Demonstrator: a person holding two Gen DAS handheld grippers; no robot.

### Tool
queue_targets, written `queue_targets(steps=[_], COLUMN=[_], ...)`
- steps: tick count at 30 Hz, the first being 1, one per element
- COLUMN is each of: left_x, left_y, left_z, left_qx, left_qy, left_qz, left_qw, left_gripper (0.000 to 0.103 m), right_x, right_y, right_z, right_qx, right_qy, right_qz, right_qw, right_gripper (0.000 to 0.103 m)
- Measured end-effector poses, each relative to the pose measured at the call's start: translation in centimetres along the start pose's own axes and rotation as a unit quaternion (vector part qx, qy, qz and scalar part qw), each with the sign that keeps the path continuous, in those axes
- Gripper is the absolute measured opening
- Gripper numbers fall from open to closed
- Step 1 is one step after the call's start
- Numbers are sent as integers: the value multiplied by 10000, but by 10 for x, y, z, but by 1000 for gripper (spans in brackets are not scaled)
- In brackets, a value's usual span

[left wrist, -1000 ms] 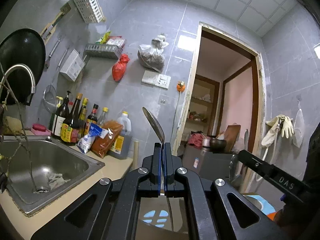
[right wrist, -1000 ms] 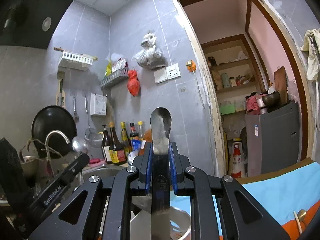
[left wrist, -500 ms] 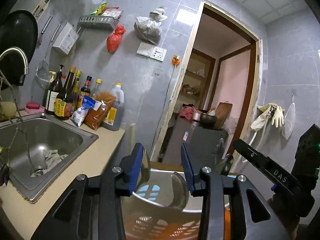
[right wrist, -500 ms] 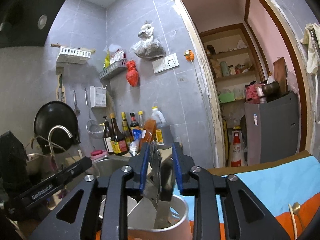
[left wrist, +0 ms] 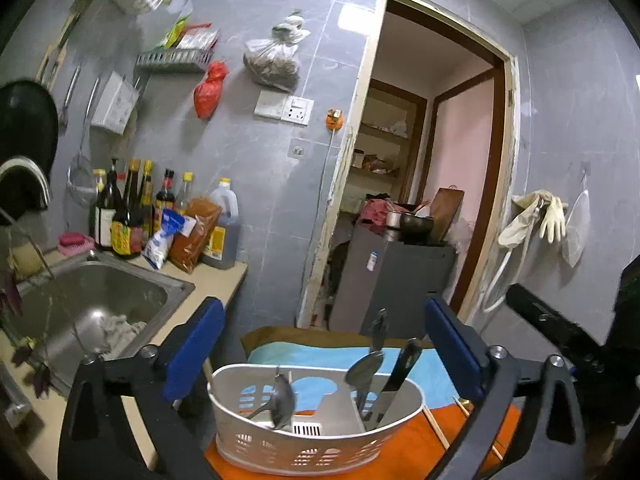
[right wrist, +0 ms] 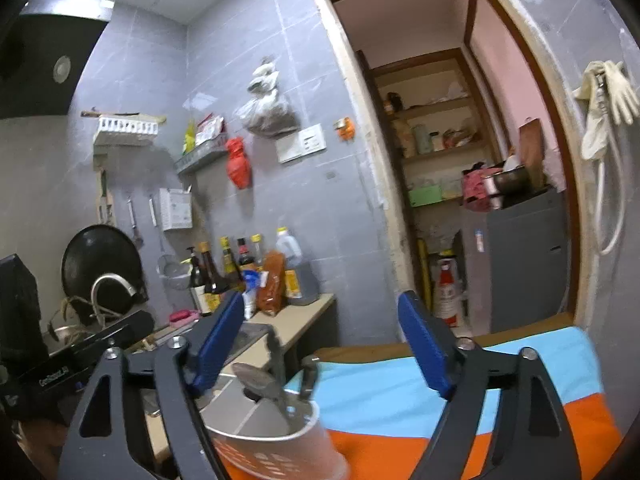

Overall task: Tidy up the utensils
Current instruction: 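Move both tools back over the chopsticks and gold spoon on the cloth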

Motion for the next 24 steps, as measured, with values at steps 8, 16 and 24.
queue_targets(steps=[8,16,24], left_x=[9,34,70], left_y=[-56,-113,-149], left_z=[6,17,42], left_qx=[140,493,611], left_qy=[294,595,974], left_qz=[315,461,536], left_qw=[9990,9959,9919], left_gripper=[100,100,100], right_x=[-18,-14,8], right_y=[-43,-95,-140], right_z=[-44,-75,-84], right_qx=[477,941,1216], right_qy=[103,310,640], right_qz=[-123,-174,-151], right_qw=[9987,9949,9904], right_gripper=[103,103,103])
Point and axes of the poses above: each gripper's, at about its wrist camera, not at the fingertips, and z roughly the way its jaws point, y to its left, x to its underside, the point moved 1 cm from there along z, roughly the way its jaws point
